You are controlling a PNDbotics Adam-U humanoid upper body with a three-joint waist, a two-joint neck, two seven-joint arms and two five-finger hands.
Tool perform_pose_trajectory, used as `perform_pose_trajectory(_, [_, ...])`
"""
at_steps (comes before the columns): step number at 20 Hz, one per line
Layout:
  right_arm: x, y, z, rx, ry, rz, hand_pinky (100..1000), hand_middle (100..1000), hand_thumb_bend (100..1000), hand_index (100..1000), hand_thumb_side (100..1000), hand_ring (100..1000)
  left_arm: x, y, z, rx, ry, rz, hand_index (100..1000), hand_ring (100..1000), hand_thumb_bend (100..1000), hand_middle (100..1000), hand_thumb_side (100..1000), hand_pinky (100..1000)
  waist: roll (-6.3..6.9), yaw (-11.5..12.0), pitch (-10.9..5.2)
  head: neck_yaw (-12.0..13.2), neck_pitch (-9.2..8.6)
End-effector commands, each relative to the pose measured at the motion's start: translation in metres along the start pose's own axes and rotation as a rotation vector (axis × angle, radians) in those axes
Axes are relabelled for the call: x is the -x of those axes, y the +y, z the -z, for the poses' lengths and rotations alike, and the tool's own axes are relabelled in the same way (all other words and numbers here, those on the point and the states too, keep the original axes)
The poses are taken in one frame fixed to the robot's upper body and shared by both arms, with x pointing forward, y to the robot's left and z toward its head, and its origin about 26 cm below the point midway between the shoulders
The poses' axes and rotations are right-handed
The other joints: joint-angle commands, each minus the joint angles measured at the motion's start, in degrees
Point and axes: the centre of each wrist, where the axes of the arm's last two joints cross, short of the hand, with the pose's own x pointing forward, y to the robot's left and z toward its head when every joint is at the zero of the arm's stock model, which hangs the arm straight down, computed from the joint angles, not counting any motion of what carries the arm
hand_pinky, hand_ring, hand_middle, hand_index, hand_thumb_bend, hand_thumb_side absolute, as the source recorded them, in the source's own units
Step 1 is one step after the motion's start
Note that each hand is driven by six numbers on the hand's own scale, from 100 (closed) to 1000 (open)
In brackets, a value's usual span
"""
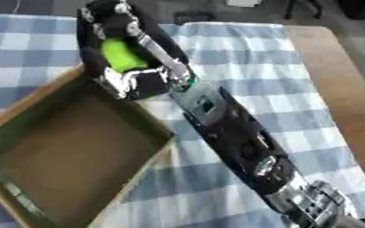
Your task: Pick up objects on the table and place them in the box.
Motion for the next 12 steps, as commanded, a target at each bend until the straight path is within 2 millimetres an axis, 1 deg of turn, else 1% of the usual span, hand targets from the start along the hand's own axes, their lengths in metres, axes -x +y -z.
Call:
perform_pose_trajectory(1, [-0.003, -0.004, 0.004, -0.036, -0.024, 0.046, 100, 397, 100, 418, 524, 118, -0.007, 0.009, 0.014, 0.0, -0.073, 0.016, 806, 644, 484, 709, 732, 339, 0.3, 0.2, -1.13, 0.4, -0.04])
perform_pose_trajectory(2, [-0.003, -0.003, 0.004, -0.046, -0.021, 0.064, 100, 399, 100, 426, 524, 120, -0.007, 0.011, 0.016, -0.008, -0.088, 0.021, 803, 643, 478, 709, 735, 387, 0.27, 0.3, -1.14, 0.5, -0.04])
perform_pose_trajectory(3, [-0.002, 0.0, 0.003, -0.057, -0.017, 0.085, 100, 400, 100, 427, 524, 120, -0.008, 0.014, 0.019, -0.023, -0.106, 0.028, 802, 643, 476, 709, 736, 403, 0.25, 0.4, -1.16, 0.6, -0.04])
perform_pose_trajectory(4, [-0.001, 0.002, 0.002, -0.07, -0.015, 0.103, 100, 401, 100, 423, 524, 121, -0.009, 0.017, 0.021, -0.038, -0.122, 0.035, 800, 643, 471, 709, 738, 438, 0.23, 0.5, -1.19, 0.7, -0.04])
perform_pose_trajectory(5, [0.0, 0.004, 0.001, -0.082, -0.014, 0.117, 100, 400, 100, 427, 524, 121, -0.009, 0.019, 0.023, -0.05, -0.133, 0.04, 802, 643, 475, 709, 736, 408, 0.22, 0.6, -1.2, 0.7, -0.04])
perform_pose_trajectory(6, [0.0, 0.004, 0.0, -0.092, -0.014, 0.128, 100, 401, 100, 407, 524, 122, -0.01, 0.02, 0.025, -0.059, -0.143, 0.043, 798, 642, 465, 708, 739, 468, 0.21, 0.7, -1.24, 0.8, -0.04])
perform_pose_trajectory(11, [0.002, 0.015, 0.001, -0.162, -0.044, 0.178, 100, 401, 100, 390, 524, 124, -0.011, 0.022, 0.029, -0.081, -0.173, 0.046, 797, 642, 465, 705, 740, 474, 0.1, 1.1, -1.49, 1.3, -0.04])
perform_pose_trajectory(12, [0.002, 0.016, 0.002, -0.173, -0.051, 0.187, 100, 402, 100, 374, 524, 124, -0.011, 0.022, 0.029, -0.081, -0.174, 0.046, 797, 642, 464, 705, 740, 480, 0.07, 1.2, -1.54, 1.5, -0.04])
